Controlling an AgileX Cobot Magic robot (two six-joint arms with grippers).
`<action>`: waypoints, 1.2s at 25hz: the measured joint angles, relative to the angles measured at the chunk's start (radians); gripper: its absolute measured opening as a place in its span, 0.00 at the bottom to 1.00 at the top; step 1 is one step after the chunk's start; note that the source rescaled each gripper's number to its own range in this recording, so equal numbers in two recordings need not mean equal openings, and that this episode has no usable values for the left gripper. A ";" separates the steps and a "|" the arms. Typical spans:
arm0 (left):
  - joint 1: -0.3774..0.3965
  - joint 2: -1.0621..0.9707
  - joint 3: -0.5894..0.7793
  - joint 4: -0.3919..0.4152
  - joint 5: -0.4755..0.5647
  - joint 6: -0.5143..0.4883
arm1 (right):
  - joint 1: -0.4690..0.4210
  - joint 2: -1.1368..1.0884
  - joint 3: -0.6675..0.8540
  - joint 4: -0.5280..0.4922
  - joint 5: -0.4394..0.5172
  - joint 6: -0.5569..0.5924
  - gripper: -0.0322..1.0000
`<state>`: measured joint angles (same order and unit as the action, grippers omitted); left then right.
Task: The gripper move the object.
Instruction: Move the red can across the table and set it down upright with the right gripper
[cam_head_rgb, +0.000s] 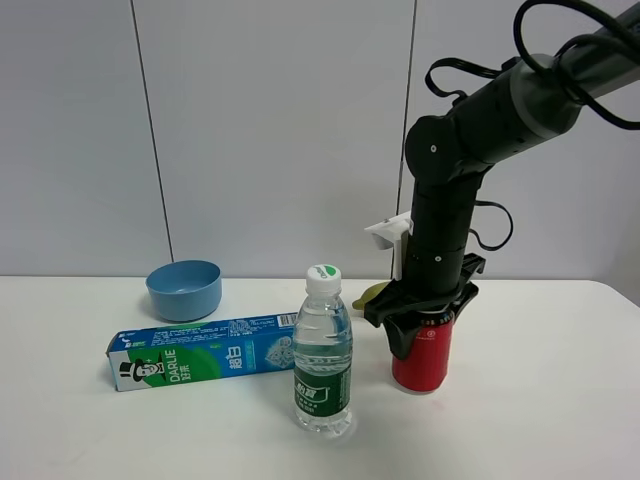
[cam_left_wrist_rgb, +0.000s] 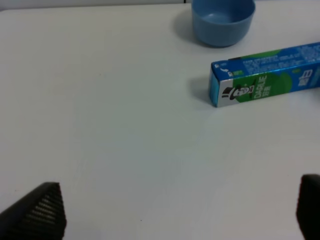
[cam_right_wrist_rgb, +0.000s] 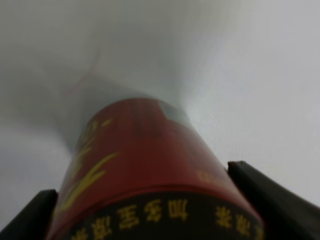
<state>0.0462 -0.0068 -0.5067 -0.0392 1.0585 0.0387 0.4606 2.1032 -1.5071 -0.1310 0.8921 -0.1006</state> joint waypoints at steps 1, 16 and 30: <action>0.000 0.000 0.000 0.000 0.000 0.000 | 0.000 0.001 -0.011 -0.009 0.020 0.000 0.03; 0.000 0.000 0.000 0.000 0.000 0.000 | 0.063 -0.183 -0.511 0.015 0.317 -0.064 0.03; 0.000 0.000 0.000 0.000 0.000 0.000 | 0.445 -0.063 -0.655 0.286 0.346 -0.564 0.03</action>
<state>0.0462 -0.0068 -0.5067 -0.0392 1.0585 0.0387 0.9051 2.0397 -2.1618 0.1553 1.2382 -0.6647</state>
